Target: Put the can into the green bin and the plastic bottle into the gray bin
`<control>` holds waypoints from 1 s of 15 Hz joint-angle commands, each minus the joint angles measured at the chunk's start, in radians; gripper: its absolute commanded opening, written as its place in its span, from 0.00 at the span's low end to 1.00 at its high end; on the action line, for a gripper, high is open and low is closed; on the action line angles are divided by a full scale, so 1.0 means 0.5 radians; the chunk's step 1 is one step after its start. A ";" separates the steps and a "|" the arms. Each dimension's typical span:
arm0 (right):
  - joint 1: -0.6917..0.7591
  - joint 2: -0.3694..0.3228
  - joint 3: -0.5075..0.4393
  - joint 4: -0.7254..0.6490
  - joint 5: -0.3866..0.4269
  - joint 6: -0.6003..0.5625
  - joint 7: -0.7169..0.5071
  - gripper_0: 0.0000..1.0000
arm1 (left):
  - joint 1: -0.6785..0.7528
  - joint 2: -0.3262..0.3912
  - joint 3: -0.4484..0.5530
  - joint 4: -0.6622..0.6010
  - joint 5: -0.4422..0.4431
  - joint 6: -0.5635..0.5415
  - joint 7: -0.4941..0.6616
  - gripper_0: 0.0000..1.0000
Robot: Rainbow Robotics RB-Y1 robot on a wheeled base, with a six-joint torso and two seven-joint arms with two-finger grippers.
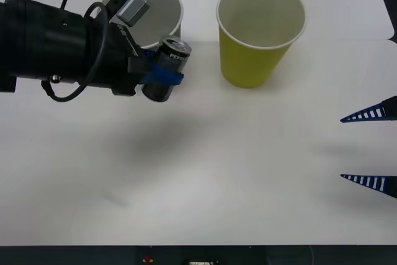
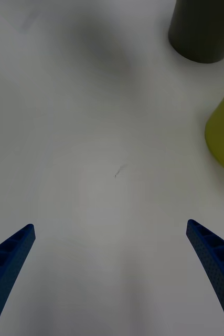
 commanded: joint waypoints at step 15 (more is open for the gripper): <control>0.000 0.000 0.000 0.000 0.000 0.000 0.000 1.00 | -1.303 -1.248 -0.023 1.635 -0.958 -0.419 -0.206 0.00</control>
